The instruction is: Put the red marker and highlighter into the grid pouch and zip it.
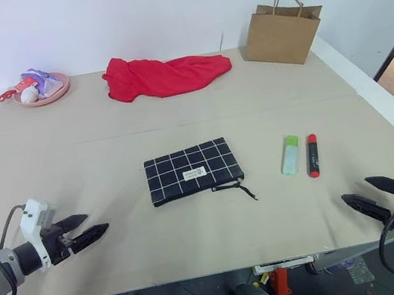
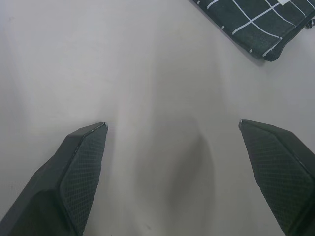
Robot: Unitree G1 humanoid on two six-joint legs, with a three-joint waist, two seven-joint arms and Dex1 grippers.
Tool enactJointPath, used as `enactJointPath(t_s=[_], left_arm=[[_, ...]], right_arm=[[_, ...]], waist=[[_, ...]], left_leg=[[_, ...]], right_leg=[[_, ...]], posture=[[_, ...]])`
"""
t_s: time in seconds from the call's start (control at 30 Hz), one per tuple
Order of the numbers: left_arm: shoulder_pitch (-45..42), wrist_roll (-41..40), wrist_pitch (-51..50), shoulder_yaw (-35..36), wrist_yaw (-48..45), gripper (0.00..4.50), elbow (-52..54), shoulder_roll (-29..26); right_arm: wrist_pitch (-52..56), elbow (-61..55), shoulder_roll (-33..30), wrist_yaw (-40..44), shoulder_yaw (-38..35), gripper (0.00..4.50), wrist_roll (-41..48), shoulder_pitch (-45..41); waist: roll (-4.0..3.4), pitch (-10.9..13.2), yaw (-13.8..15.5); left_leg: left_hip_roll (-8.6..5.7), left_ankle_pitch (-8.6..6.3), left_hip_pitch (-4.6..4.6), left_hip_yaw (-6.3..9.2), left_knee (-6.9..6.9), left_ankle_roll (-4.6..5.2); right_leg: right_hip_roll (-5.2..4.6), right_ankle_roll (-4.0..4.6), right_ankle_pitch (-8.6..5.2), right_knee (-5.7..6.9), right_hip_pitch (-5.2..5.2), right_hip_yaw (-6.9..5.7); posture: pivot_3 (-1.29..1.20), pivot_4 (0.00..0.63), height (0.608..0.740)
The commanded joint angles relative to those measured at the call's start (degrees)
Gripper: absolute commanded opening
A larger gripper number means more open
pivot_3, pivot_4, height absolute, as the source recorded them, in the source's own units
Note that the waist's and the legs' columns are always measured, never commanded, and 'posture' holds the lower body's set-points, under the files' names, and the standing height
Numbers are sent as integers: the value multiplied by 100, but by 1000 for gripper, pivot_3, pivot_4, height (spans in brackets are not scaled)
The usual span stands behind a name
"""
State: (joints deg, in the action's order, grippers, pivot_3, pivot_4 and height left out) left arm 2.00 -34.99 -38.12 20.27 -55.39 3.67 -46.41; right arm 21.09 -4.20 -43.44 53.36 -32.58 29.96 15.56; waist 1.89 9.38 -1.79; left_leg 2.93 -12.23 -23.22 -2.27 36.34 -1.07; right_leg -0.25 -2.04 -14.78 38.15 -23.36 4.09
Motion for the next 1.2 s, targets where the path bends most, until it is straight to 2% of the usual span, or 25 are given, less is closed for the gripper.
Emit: enactJointPath(t_s=[0.03,0.27,0.43,0.5,0.6,0.63,0.73,0.77,0.8,0.87,1.07,1.2], left_arm=[[32,-119,-27,153,-51,4413,130,-32],[-45,-153,14,113,-219,4413,15,-101],[-549,241,808,-85,-314,4413,-558,28],[-512,757,1645,-361,-514,4500,-678,-56],[-513,1442,2912,-716,-780,4500,-981,-126],[-578,1546,3179,-771,-823,4500,-1040,-112],[-784,1677,3671,-872,-921,4500,-1151,-67],[-832,1760,3873,-966,-1003,4500,-1149,-87],[-884,1851,4060,-1070,-1086,4500,-1158,-105],[-1055,2030,4400,-1335,-1278,4500,-1120,-103],[-1521,2236,4776,-1855,-1594,4500,-1065,-18],[-1711,2470,5150,-2124,-1706,4500,-1240,-11]], right_arm=[[-97,8,-120,44,-103,4500,-6,-54],[-103,8,-91,49,-71,4500,-78,-98],[-7,-50,-86,-11,-56,4500,-1,-262],[215,-169,-101,20,-85,4093,229,-361],[380,-371,-126,82,-99,2927,466,-514],[439,-453,-152,106,-90,2787,548,-567],[632,-779,-202,150,11,1450,766,-708],[703,-941,-205,158,127,1271,855,-818],[758,-1059,-212,164,257,637,907,-940],[827,-1167,-149,177,745,67,918,-1427],[706,-631,342,-81,2291,67,128,-3002],[485,-86,732,-267,3041,67,-458,-3874]], waist=[[0,0,0],[0,0,0],[0,0,0],[1,0,3],[0,-2,-1],[0,-1,-2],[0,-1,4],[0,-1,14],[0,-1,15],[2,-3,18],[4,-2,-12],[3,-2,-24]], left_leg=[[0,0,0,0,0,0],[1,0,0,1,0,0],[1,0,0,1,0,0],[1,0,1,2,1,1],[0,2,1,-9,4,2],[1,0,0,-11,4,-1],[4,0,-3,-8,3,-1],[4,0,-3,-7,3,-1],[5,0,-3,-4,3,0],[5,1,-2,-3,3,1],[8,1,-2,-12,8,1],[13,3,-7,-11,13,4]], right_leg=[[0,0,0,0,0,0],[1,-1,0,0,0,-1],[2,0,1,0,0,-1],[4,2,1,0,1,-2],[4,-5,9,0,1,10],[5,-6,8,0,-1,11],[6,-6,9,0,-3,9],[6,-6,9,0,-2,8],[8,-5,11,0,-2,4],[8,-8,12,0,0,3],[10,-11,19,0,-1,9],[21,-4,27,0,-7,9]], posture=[[0,150,740],[0,150,740],[0,150,740],[0,150,740],[0,150,740],[0,150,740],[0,150,740],[0,150,740],[0,150,740],[0,150,740],[0,150,740],[0,150,740]])
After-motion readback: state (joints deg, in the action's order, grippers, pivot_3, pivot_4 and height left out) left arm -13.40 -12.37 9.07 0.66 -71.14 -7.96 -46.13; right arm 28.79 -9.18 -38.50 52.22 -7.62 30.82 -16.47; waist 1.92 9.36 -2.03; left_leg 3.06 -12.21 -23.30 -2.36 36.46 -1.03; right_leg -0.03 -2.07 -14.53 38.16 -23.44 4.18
